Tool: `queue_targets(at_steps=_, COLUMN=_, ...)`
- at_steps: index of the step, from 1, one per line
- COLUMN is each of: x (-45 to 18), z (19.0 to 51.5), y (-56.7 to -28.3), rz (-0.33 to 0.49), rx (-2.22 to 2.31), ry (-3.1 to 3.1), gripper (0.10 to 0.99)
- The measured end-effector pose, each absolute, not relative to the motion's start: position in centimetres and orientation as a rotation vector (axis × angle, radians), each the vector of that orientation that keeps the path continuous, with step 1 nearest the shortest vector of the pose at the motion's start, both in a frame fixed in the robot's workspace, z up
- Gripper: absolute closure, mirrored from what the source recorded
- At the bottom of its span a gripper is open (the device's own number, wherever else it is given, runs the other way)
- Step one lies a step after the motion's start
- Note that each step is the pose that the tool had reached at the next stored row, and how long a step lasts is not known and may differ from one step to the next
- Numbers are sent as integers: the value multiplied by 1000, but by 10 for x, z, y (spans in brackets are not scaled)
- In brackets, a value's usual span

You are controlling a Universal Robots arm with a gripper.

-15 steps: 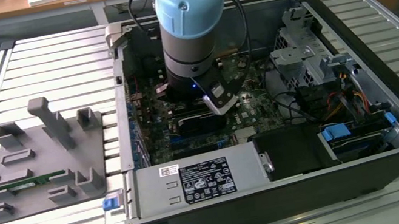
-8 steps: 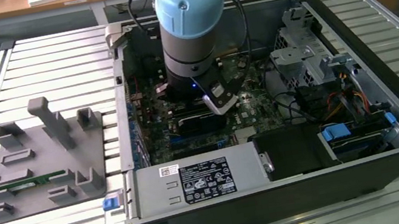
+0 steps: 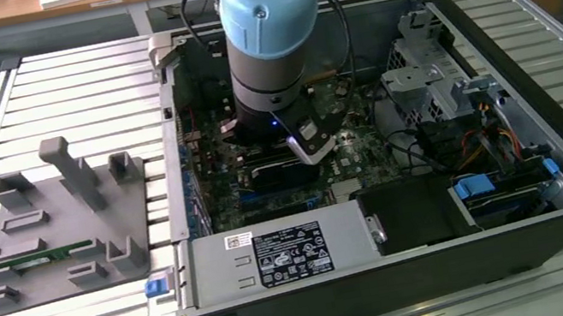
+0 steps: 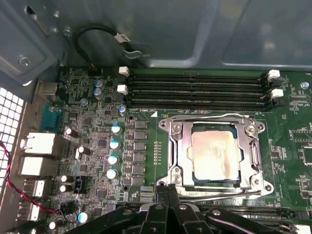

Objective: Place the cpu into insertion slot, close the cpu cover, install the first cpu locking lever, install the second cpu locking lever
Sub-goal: 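Install the second cpu locking lever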

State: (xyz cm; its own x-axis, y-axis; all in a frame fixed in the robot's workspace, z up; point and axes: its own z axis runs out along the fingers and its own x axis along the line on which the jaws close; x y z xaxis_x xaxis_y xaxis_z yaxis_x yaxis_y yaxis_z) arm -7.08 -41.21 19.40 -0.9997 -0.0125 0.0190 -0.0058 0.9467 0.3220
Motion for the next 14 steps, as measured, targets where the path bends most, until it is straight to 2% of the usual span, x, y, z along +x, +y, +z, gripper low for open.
queue_targets(at_steps=14, x=-71, z=189, y=-412, rz=-544, rx=15, ry=-3073, gripper=980)
